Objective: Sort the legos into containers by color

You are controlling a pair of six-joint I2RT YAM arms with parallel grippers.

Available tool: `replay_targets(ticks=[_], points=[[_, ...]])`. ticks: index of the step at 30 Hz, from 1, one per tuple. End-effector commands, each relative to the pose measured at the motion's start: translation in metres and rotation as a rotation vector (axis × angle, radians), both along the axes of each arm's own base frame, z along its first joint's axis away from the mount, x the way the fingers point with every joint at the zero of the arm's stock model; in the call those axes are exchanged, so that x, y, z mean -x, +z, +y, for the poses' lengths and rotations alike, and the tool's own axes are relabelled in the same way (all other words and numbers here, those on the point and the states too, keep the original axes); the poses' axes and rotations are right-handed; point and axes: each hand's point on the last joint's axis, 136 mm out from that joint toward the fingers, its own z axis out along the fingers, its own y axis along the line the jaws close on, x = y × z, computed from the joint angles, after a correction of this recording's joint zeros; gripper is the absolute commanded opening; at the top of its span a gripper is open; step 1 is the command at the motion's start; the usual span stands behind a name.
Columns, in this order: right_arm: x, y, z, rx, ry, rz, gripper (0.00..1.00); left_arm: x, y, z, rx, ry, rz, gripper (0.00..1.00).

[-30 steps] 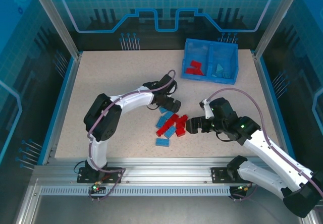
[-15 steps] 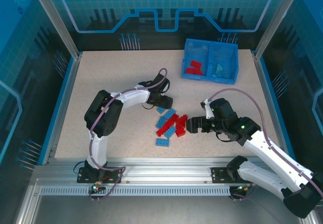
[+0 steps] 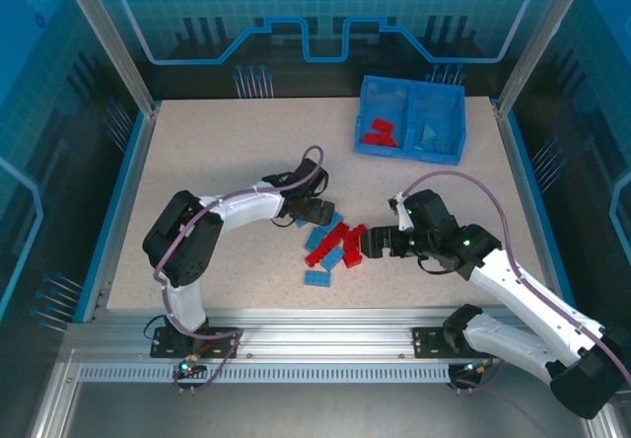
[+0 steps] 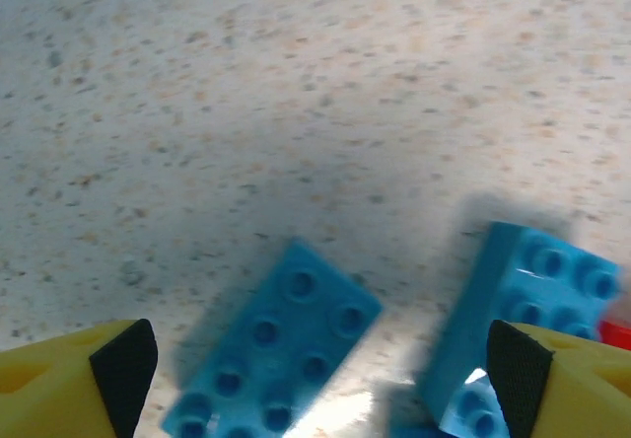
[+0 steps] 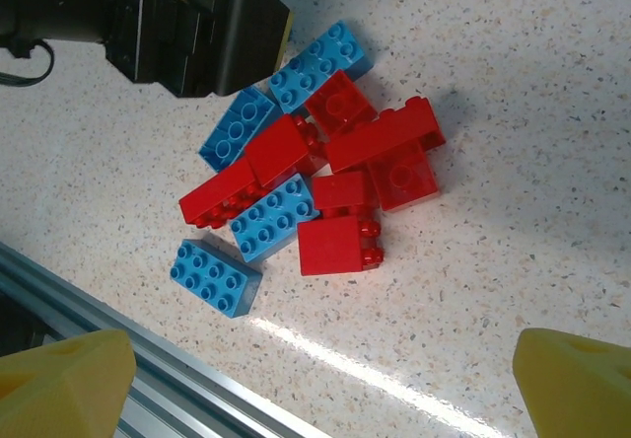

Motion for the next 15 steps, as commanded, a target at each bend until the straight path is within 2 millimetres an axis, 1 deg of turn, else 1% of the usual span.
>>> replay_targets(ticks=[1,4,7,11,15], points=[[-0.001,0.005,0.005,-0.022,0.002,-0.004,1.0,-0.004,-0.002,0.013,-0.07,0.028,-0.031,0.9],[0.001,0.006,0.004,-0.02,0.001,-0.006,1.0,-0.002,-0.016,0.021,-0.117,0.039,-0.013,0.85],[0.002,0.006,0.001,-0.015,-0.006,-0.008,1.0,-0.001,-0.027,0.026,-0.149,0.043,-0.008,0.77],[0.003,0.005,0.001,-0.013,-0.006,-0.004,1.0,0.0,-0.035,0.031,-0.176,0.05,0.007,0.69],[0.003,0.005,0.0,-0.013,-0.012,-0.004,1.0,0.006,-0.043,0.034,-0.184,0.057,0.038,0.62]])
